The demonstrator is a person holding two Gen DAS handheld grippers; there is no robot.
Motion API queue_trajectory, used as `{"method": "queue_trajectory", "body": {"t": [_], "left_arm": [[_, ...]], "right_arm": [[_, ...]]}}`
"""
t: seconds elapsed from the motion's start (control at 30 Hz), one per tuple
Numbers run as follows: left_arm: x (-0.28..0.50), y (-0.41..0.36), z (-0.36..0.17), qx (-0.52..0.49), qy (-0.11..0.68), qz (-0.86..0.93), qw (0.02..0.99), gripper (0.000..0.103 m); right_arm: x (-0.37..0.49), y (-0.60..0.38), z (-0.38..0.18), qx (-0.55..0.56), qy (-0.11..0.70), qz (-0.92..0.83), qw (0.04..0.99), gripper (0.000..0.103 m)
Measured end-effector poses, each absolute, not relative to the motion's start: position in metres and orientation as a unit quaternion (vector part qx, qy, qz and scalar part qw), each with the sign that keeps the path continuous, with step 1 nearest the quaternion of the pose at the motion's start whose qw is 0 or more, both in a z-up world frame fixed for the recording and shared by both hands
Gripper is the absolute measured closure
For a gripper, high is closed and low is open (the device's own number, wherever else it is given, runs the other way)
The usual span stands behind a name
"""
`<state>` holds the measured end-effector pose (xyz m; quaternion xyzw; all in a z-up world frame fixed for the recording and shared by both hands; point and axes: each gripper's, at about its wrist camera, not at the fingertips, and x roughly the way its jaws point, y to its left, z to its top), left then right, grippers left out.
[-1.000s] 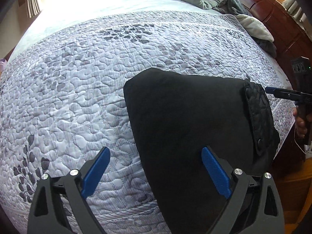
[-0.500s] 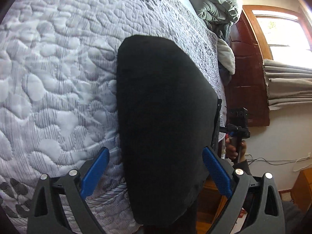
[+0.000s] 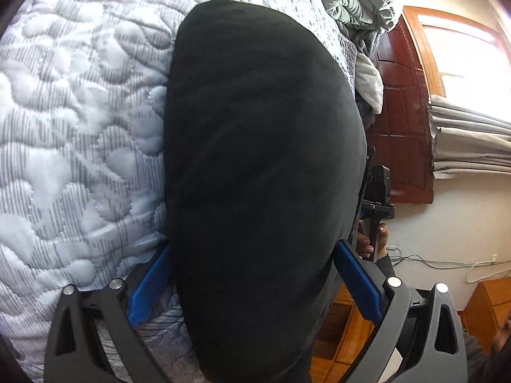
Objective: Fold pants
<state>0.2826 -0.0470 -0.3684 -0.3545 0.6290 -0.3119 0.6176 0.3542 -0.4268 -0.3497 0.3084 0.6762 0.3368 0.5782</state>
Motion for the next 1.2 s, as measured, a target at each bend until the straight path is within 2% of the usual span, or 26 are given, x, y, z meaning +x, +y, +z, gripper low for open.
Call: {"method": "queue_trajectory", "body": {"t": [0.03, 0.07, 0.1, 0.13, 0.17, 0.23, 0.3, 0.4, 0.67, 0.9, 1.03, 1.2], "left_arm": [[0.282, -0.049, -0.367, -0.354, 0.628, -0.308, 0.621, 0.015], [0.281, -0.049, -0.366, -0.359, 0.629, -0.306, 0.618, 0.028], [0.281, -0.049, -0.366, -0.362, 0.629, -0.301, 0.618, 0.031], [0.281, -0.048, -0.366, -0.362, 0.63, -0.298, 0.619, 0.033], [0.281, -0.047, -0.364, -0.363, 0.629, -0.295, 0.621, 0.039], [0.28, -0.042, -0.361, -0.375, 0.624, -0.294, 0.62, 0.051], [0.278, -0.038, -0.356, -0.379, 0.615, -0.295, 0.626, 0.065], [0.276, -0.035, -0.348, -0.383, 0.605, -0.29, 0.635, 0.072], [0.282, 0.003, -0.32, -0.385, 0.582, -0.277, 0.66, 0.074], [0.332, 0.076, -0.294, -0.385, 0.557, -0.241, 0.695, 0.074], [0.369, 0.112, -0.307, -0.393, 0.559, -0.228, 0.694, 0.074], [0.391, 0.141, -0.349, -0.416, 0.576, -0.218, 0.669, 0.071]], "right_arm": [[0.355, -0.425, -0.349, 0.312, 0.672, 0.34, 0.579, 0.002], [0.355, -0.421, -0.348, 0.311, 0.67, 0.344, 0.58, 0.002], [0.355, -0.417, -0.347, 0.309, 0.666, 0.348, 0.583, 0.007], [0.356, -0.411, -0.347, 0.311, 0.665, 0.353, 0.58, 0.026], [0.356, -0.409, -0.346, 0.311, 0.664, 0.349, 0.583, 0.029], [0.355, -0.405, -0.34, 0.313, 0.656, 0.352, 0.59, 0.044], [0.354, -0.401, -0.333, 0.313, 0.648, 0.354, 0.597, 0.053], [0.353, -0.394, -0.316, 0.31, 0.638, 0.357, 0.608, 0.063], [0.39, -0.347, -0.279, 0.273, 0.617, 0.395, 0.623, 0.067], [0.463, -0.278, -0.272, 0.255, 0.601, 0.427, 0.625, 0.067], [0.503, -0.244, -0.291, 0.257, 0.611, 0.424, 0.617, 0.067], [0.532, -0.225, -0.33, 0.255, 0.642, 0.4, 0.603, 0.065]]}}
